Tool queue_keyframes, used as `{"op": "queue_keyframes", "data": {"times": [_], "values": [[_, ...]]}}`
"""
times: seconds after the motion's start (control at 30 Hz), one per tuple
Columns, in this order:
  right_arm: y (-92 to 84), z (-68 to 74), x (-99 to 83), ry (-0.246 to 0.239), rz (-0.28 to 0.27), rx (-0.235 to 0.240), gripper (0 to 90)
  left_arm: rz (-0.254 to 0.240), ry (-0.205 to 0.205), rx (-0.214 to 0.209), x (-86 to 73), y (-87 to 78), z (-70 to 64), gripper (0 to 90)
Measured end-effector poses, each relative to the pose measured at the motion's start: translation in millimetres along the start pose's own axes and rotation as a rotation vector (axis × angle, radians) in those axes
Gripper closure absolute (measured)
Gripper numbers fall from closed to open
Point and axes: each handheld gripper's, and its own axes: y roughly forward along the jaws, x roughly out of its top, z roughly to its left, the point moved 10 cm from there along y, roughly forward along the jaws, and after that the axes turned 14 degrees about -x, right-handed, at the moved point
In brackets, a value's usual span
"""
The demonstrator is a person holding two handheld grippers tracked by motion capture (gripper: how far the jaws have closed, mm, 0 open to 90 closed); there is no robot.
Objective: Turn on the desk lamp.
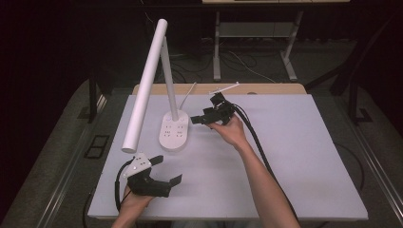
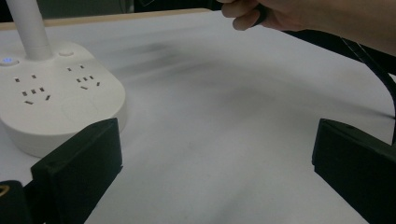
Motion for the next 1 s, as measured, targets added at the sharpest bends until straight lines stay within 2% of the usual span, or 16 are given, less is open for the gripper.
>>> {"op": "queue_keyframes", "data": {"times": [0.13, 0.2, 0.47, 1.0], "values": [[7.5, -1.8, 0.2, 0.014, 0.011, 0.003, 24.9, 0.003, 0.001, -0.002, -0.3, 0.6, -0.6, 0.6], [13.4, -2.0, 2.6, 0.020, -0.001, 0.006, 30.0, 0.004, 0.001, -0.004, -0.4, 0.8, -0.7, 0.6], [30.4, 1.3, 4.3, 0.015, 0.000, 0.027, 41.5, 0.017, 0.014, -0.004, -1.4, 1.3, -1.7, 0.6], [49.3, 4.1, 13.5, 0.037, -0.010, 0.031, 60.2, 0.011, 0.010, -0.018, -0.8, 2.8, -3.7, 0.6]]}}
